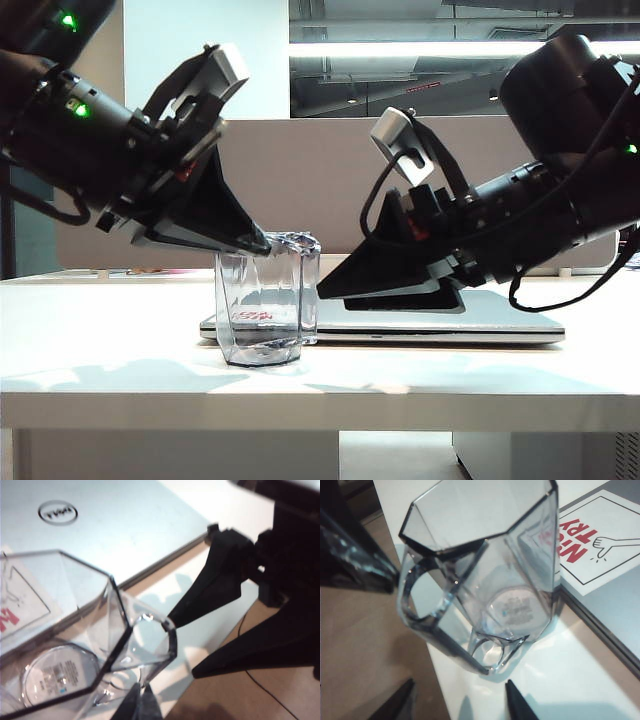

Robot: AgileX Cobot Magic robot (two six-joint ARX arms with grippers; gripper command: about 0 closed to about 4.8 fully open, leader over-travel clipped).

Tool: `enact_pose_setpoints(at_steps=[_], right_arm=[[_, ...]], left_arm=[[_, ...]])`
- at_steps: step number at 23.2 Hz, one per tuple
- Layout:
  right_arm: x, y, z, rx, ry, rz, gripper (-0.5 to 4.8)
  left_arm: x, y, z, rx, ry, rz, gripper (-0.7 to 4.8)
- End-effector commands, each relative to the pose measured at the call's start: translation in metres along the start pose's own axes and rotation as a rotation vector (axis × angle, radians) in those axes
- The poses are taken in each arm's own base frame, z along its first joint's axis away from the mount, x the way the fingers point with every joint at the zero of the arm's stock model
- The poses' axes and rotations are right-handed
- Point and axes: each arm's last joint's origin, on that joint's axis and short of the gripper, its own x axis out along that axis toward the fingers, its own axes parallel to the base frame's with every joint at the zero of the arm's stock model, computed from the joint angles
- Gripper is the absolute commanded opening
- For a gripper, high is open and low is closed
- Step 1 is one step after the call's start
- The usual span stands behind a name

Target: Pick up the water cup and place it on the right side of the laptop.

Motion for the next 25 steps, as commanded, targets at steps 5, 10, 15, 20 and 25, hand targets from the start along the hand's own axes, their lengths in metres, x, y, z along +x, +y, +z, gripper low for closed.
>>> enact_pose_setpoints(at_steps=[5, 10, 15, 20, 25], right_arm=[[-0.001, 0.000, 0.002, -0.007, -0.010, 0.001, 2.42], [-0.001, 0.000, 0.002, -0.004, -0.006, 0.000, 2.42], [-0.001, 0.000, 0.002, -0.001, -0.002, 0.000, 2.42], [-0.001, -0.002, 0.001, 0.000, 0.001, -0.048, 2.42], [-0.001, -0.002, 0.001, 0.001, 0.001, -0.048, 2.42]], left_arm=[[0.011, 0.001, 0.002, 0.007, 0.009, -0.015, -0.06], [0.016, -0.001, 0.011, 0.020, -0.013, -0.041, -0.06], [0.017, -0.002, 0.012, 0.026, -0.020, -0.048, -0.06], [0.023, 0.000, 0.016, 0.030, -0.044, -0.052, -0.06], [0.039, -0.005, 0.025, 0.043, -0.034, -0.085, -0.06]])
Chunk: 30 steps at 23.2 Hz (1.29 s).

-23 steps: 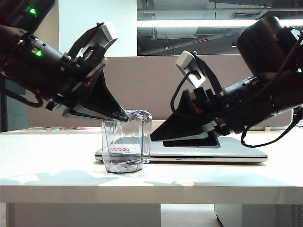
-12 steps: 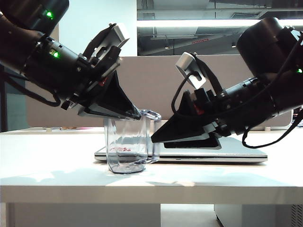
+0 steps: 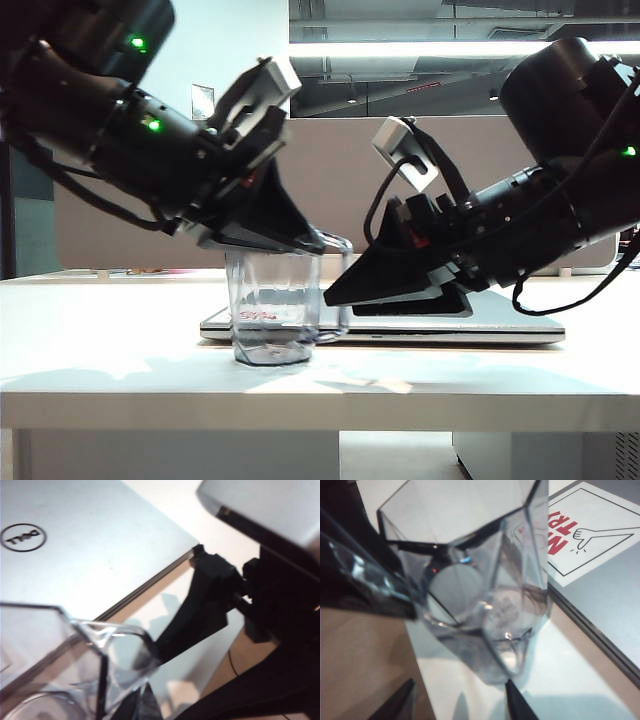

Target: Pick up the water cup and place it on the right side of the laptop.

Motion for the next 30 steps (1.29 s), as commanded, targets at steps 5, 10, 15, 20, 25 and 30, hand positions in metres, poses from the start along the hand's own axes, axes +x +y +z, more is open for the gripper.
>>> enact_pose_setpoints(at_steps=[5, 10, 15, 20, 25, 30], right_arm=[[-0.001, -0.003, 0.002, -0.003, -0.003, -0.103, 2.42], [-0.001, -0.005, 0.002, -0.004, -0.002, -0.171, 2.42], [-0.001, -0.005, 0.002, -0.004, -0.003, -0.171, 2.42], [-0.001, -0.005, 0.003, -0.010, -0.014, -0.175, 2.42], [-0.001, -0.005, 0.009, -0.040, -0.071, -0.177, 2.37], [-0.002, -0.005, 0.014, -0.047, -0.118, -0.182, 2.01]], left_arm=[[0.010, -0.009, 0.012, 0.032, -0.027, -0.025, -0.06], [0.011, -0.007, 0.013, 0.036, -0.044, 0.027, -0.06], [0.016, -0.005, 0.013, 0.045, -0.069, 0.026, -0.06], [0.021, -0.003, 0.012, 0.048, -0.083, 0.042, -0.06], [0.023, -0.002, 0.014, 0.059, -0.118, 0.037, -0.06], [0.022, -0.005, 0.021, 0.036, -0.172, -0.045, -0.06]])
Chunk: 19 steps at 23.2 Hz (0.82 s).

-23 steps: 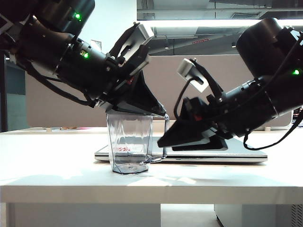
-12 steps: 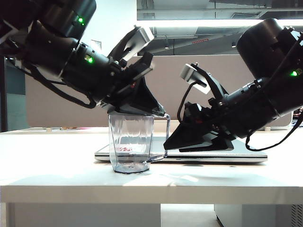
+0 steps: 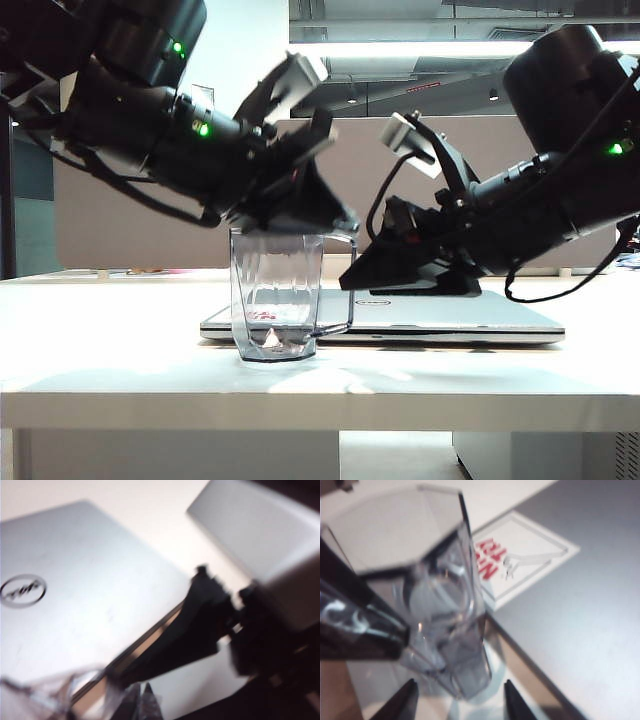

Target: Pick up the water cup and place it on the right side of the laptop.

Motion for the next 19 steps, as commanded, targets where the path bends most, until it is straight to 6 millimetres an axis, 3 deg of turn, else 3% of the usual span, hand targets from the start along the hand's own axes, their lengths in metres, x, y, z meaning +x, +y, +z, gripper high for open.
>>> enact_pose_setpoints(at_steps=[1, 9, 14, 19], right_arm=[[0.000, 0.000, 0.007, -0.004, -0.055, -0.013, 1.99], [0.001, 0.000, 0.008, -0.004, -0.069, -0.056, 1.99], [0.002, -0.001, 0.007, -0.002, -0.066, -0.057, 1.98], [0.001, -0.001, 0.009, -0.005, -0.087, -0.082, 1.98]], left_arm=[[0.000, -0.003, 0.009, 0.001, -0.055, -0.063, -0.06], [0.003, -0.020, 0.009, 0.023, -0.057, -0.130, -0.06], [-0.004, -0.029, 0.021, 0.085, -0.109, -0.146, -0.06], [-0.028, -0.030, 0.047, 0.141, -0.226, 0.082, -0.06]])
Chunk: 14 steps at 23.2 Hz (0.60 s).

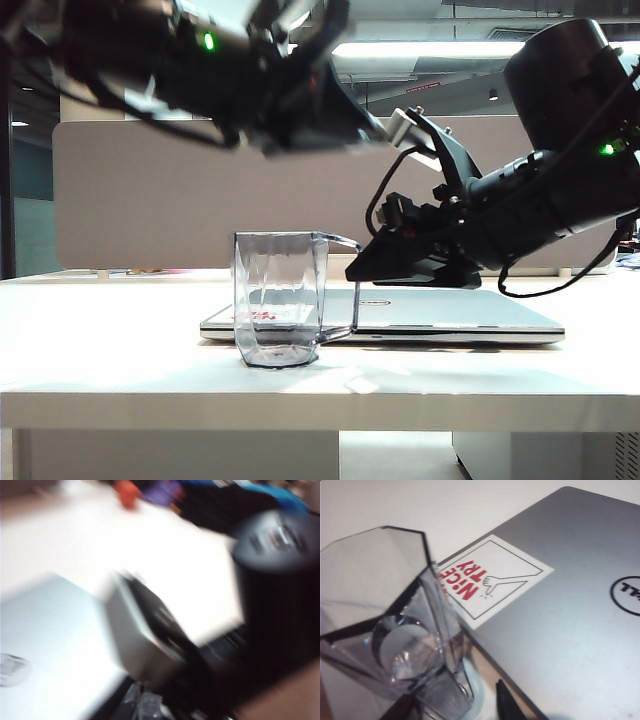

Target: Pick up the water cup and place it on the right side of the laptop.

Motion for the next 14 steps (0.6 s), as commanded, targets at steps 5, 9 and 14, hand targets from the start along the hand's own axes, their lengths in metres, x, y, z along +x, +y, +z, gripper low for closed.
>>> enact_pose_setpoints(at_steps=[5, 9, 14], right_arm=[[0.000, -0.001, 0.008, -0.018, -0.067, -0.043, 1.98], [0.000, -0.002, 0.008, -0.016, -0.068, -0.099, 1.98], [0.000, -0.003, 0.008, -0.016, -0.072, -0.127, 1.98]], left_arm=[[-0.025, 0.001, 0.029, 0.083, -0.075, 0.216, -0.06], [-0.028, 0.001, 0.026, 0.092, -0.020, 0.237, -0.06], [-0.028, 0.002, 0.023, 0.104, 0.008, 0.255, -0.06]])
